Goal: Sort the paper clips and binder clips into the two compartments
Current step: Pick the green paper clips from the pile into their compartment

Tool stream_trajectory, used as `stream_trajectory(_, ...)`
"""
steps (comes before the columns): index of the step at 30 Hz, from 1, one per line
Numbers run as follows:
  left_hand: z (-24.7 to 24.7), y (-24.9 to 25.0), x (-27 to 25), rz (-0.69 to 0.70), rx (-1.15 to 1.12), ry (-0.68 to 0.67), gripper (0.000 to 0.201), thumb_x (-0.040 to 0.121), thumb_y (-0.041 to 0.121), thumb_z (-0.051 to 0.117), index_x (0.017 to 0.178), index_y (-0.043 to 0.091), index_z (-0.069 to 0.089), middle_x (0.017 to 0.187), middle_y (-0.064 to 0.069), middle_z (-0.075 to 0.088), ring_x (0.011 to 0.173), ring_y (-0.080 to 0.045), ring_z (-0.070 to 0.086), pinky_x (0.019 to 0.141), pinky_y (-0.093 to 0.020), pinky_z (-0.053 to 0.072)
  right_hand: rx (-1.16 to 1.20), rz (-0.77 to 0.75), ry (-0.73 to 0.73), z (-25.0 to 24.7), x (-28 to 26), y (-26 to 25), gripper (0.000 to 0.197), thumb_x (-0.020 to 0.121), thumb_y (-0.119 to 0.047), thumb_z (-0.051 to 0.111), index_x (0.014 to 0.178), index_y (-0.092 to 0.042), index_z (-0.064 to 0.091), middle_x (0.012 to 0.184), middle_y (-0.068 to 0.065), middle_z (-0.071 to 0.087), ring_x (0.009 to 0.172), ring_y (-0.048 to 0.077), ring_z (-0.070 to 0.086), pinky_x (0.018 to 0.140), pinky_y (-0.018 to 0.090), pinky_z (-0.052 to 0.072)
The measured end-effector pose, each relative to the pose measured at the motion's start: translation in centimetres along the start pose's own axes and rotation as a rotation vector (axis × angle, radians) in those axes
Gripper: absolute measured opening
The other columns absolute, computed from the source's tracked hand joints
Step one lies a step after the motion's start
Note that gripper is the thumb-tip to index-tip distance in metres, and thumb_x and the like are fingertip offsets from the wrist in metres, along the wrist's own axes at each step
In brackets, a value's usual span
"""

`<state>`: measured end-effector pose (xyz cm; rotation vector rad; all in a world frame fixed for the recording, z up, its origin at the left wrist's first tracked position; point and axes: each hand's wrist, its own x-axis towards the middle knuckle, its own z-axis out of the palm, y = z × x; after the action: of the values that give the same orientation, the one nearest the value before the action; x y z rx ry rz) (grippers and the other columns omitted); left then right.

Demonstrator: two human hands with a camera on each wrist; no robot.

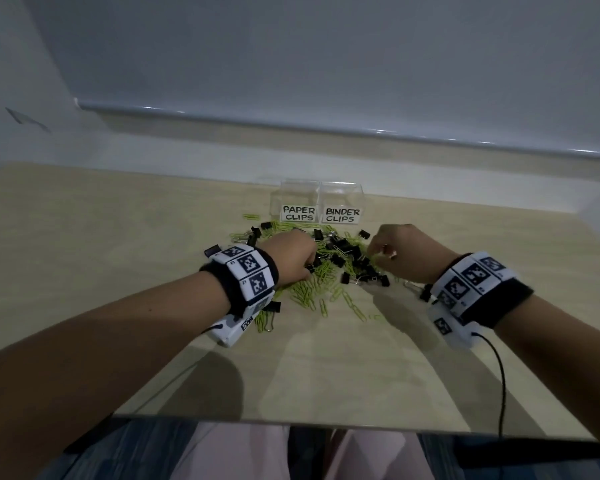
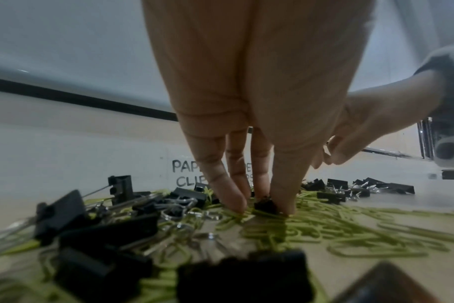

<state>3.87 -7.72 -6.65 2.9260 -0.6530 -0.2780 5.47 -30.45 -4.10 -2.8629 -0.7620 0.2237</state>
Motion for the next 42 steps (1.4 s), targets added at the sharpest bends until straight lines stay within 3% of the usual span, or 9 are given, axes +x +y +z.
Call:
stream_trajectory(5, -0.8, -0.9, -0.9, -0.043, -0.096, 0.045, 0.012, 0.084, 0.018, 0.063, 0.094, 0.011, 0.062, 0.087, 0.0, 0.06, 0.082, -0.019, 0.06, 0.065, -0.027, 0.047, -0.03, -0.152, -0.045, 2.2, 0.7, -3.2, 0.013, 0.081, -0.02, 0.065, 0.092, -0.016, 0.069, 0.095, 0.0, 0.062, 0.082, 0.017, 0.057, 0.074, 0.034, 0.053)
stream_trajectory(11, -2.6, -4.3, -3.5, -0.14, -0.009, 0.073, 0.014, 0.081, 0.02, 0.063, 0.087, 0.008, 0.058, 0.086, -0.006, 0.058, 0.074, -0.022, 0.055, 0.064, -0.033, 0.047, -0.125, -0.026, -0.146, 2.4, 1.0, -2.4, 0.008, 0.079, -0.012, 0.057, 0.083, -0.01, 0.065, 0.089, 0.006, 0.064, 0.08, 0.024, 0.06, 0.069, 0.037, 0.054)
stream_trajectory(15, -2.7, -4.4, -4.3, -0.114, 0.054, 0.04, 0.019, 0.082, 0.021, 0.063, 0.096, 0.008, 0.061, 0.097, -0.006, 0.056, 0.082, -0.021, 0.056, 0.071, -0.034, 0.05, -0.098, -0.056, -0.155, 1.3, 0.9, -2.7, 0.014, 0.076, -0.01, 0.063, 0.089, -0.01, 0.067, 0.093, 0.005, 0.065, 0.084, 0.025, 0.06, 0.072, 0.036, 0.052)
stream_trajectory(18, -1.9, -2.1, -3.9, -0.051, -0.116, -0.046, 0.038, 0.076, 0.036, 0.073, 0.105, 0.016, 0.059, 0.097, 0.003, 0.055, 0.083, -0.014, 0.054, 0.064, -0.024, 0.045, -0.022, -0.187, -0.13, 1.5, 1.3, -4.5, 0.03, 0.076, -0.013, 0.07, 0.106, -0.016, 0.068, 0.103, -0.001, 0.061, 0.091, 0.017, 0.058, 0.078, 0.027, 0.05)
stream_trajectory(25, 0.4, -0.5, -1.8, -0.042, -0.026, -0.11, 0.06, 0.063, 0.052, 0.08, 0.104, 0.014, 0.06, 0.097, -0.002, 0.053, 0.087, -0.021, 0.055, 0.072, -0.03, 0.048, -0.094, -0.269, -0.18, 2.4, 3.2, -6.9, 0.041, 0.073, -0.012, 0.072, 0.113, -0.013, 0.066, 0.111, 0.007, 0.062, 0.101, 0.025, 0.058, 0.087, 0.04, 0.05)
stream_trajectory(32, 0.5, -0.8, -1.7, -0.013, -0.19, -0.072, 0.025, 0.077, 0.027, 0.077, 0.093, 0.012, 0.067, 0.086, -0.001, 0.063, 0.079, -0.017, 0.058, 0.068, -0.028, 0.046, -0.114, -0.29, -0.224, 2.6, 3.5, -6.2, 0.02, 0.08, -0.015, 0.068, 0.1, -0.013, 0.069, 0.098, 0.008, 0.066, 0.091, 0.026, 0.061, 0.08, 0.04, 0.05)
stream_trajectory(35, 0.2, -0.6, -1.7, 0.054, -0.08, -0.109, 0.013, 0.087, 0.023, 0.063, 0.086, 0.011, 0.06, 0.074, 0.004, 0.052, 0.071, -0.017, 0.05, 0.063, -0.027, 0.038, -0.134, -0.328, -0.229, 2.9, 3.2, -5.5, 0.016, 0.087, -0.018, 0.059, 0.101, -0.013, 0.067, 0.101, 0.008, 0.062, 0.093, 0.026, 0.059, 0.082, 0.043, 0.049)
stream_trajectory(39, 0.0, -0.6, -1.6, 0.111, 0.08, -0.142, 0.017, 0.09, 0.019, 0.051, 0.082, 0.005, 0.055, 0.073, -0.003, 0.047, 0.065, -0.023, 0.045, 0.054, -0.029, 0.032, -0.015, -0.278, -0.153, 3.0, 2.8, -4.1, 0.011, 0.087, -0.017, 0.061, 0.094, -0.009, 0.066, 0.095, 0.005, 0.062, 0.084, 0.019, 0.057, 0.076, 0.032, 0.048)
stream_trajectory(42, -0.1, -1.1, -1.4, 0.127, 0.034, -0.138, 0.015, 0.089, 0.015, 0.052, 0.075, 0.009, 0.049, 0.065, -0.001, 0.042, 0.058, -0.018, 0.038, 0.05, -0.028, 0.028, 0.292, -0.14, -0.037, 2.5, 2.7, -3.0, 0.004, 0.085, -0.012, 0.065, 0.086, -0.01, 0.068, 0.077, -0.005, 0.063, 0.065, 0.001, 0.055, 0.064, 0.015, 0.044)
